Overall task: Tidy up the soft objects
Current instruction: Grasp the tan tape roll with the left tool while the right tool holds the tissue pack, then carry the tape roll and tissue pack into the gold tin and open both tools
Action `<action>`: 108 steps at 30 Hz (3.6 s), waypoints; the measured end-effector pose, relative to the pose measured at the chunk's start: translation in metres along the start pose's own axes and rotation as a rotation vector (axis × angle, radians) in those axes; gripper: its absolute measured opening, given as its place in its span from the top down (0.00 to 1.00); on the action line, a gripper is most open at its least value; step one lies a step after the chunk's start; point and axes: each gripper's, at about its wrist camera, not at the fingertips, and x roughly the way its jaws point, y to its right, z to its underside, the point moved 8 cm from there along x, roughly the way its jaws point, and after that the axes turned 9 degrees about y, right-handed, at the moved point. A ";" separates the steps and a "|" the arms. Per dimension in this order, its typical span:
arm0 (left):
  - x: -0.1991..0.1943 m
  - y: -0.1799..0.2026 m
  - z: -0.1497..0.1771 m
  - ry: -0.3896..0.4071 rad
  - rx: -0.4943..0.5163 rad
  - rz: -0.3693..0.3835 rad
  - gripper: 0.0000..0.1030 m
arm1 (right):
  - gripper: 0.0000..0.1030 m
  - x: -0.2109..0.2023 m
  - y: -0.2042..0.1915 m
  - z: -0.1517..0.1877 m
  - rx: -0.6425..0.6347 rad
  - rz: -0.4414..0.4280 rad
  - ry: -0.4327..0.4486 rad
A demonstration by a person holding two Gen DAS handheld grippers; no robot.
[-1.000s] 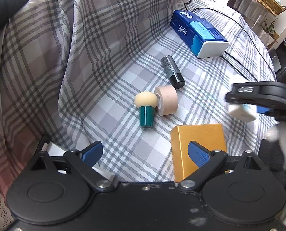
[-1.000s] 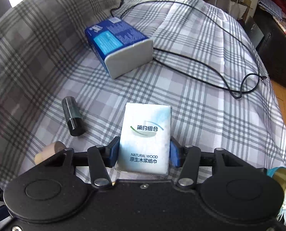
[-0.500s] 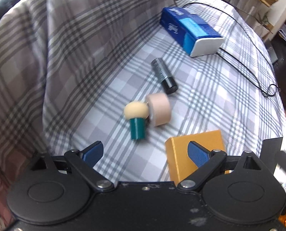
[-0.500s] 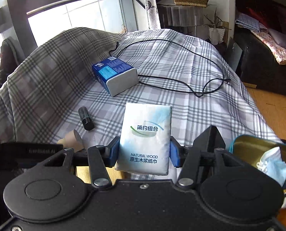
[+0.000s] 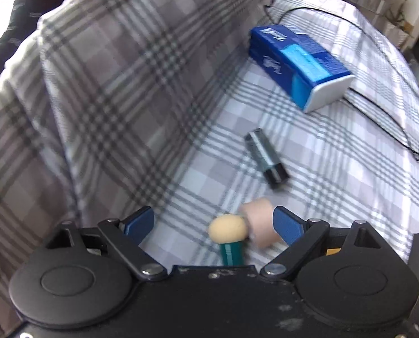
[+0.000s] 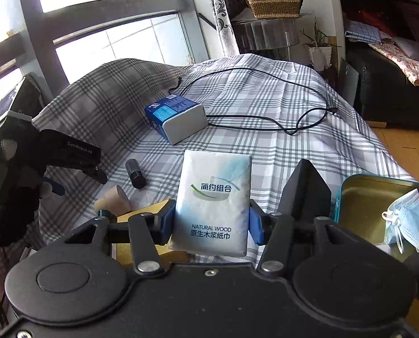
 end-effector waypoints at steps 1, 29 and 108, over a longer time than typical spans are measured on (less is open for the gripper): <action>0.000 -0.004 0.002 -0.002 0.006 -0.031 0.11 | 0.50 -0.002 -0.001 0.000 -0.010 -0.009 0.008; 0.032 0.069 0.008 -0.034 0.057 0.077 0.13 | 0.50 -0.005 -0.001 0.000 0.036 -0.055 0.019; -0.154 0.356 0.097 0.081 0.479 0.480 0.40 | 0.50 -0.161 0.216 -0.014 0.419 0.587 0.149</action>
